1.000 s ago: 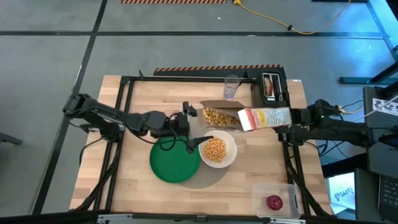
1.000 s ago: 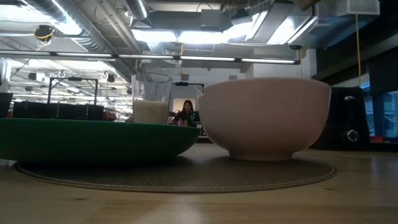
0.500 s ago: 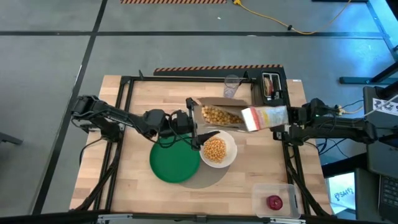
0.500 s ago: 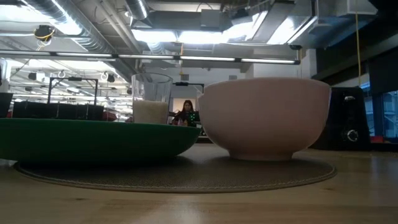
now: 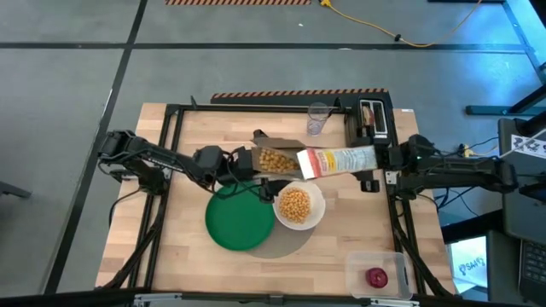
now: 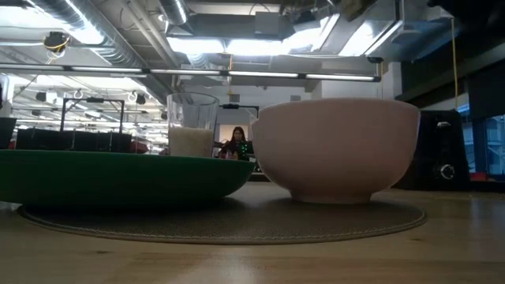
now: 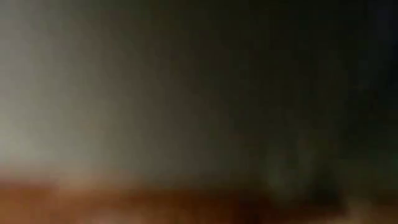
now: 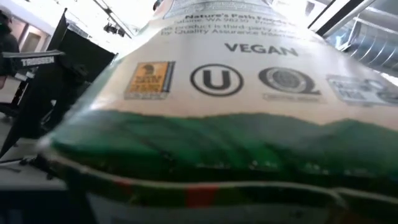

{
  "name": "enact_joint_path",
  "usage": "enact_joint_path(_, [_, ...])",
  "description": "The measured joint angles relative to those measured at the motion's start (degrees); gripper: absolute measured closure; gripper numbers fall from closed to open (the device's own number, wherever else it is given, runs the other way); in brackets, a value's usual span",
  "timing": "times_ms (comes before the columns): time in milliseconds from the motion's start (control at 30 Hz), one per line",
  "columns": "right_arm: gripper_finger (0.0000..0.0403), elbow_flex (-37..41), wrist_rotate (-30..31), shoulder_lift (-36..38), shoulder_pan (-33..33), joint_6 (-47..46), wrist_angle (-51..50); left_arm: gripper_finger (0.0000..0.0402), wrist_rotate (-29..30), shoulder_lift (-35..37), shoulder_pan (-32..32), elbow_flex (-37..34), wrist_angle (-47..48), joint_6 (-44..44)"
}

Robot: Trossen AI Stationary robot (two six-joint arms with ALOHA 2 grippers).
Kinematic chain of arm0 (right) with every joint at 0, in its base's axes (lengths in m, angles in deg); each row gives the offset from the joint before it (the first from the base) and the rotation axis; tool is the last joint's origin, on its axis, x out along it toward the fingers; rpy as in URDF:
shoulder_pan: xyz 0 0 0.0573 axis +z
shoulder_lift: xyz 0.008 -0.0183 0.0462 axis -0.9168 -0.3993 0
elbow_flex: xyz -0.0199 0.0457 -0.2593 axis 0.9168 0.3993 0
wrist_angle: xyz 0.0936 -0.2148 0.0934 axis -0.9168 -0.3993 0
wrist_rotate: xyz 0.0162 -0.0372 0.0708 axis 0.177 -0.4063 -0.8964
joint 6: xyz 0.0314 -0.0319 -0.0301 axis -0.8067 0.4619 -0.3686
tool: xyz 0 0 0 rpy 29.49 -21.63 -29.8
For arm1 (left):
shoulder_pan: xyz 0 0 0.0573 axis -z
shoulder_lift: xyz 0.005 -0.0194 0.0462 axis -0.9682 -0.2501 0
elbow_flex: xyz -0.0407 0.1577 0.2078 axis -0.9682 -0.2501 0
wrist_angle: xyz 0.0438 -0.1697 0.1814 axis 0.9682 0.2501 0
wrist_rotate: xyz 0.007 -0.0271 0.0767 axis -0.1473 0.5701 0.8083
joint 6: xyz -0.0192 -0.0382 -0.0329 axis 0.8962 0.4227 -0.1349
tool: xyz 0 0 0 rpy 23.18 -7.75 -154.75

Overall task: Arrange a breakfast setting
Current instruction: Pour the cereals from cereal box into the white bowl

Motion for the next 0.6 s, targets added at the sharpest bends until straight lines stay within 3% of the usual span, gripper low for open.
enact_joint_path(600, [0.0166,0.0,-0.1,-6.9,0.0,-0.8,9.4,0.0007,1.0,0.0,-0.1,0.0,-0.1,0.2])
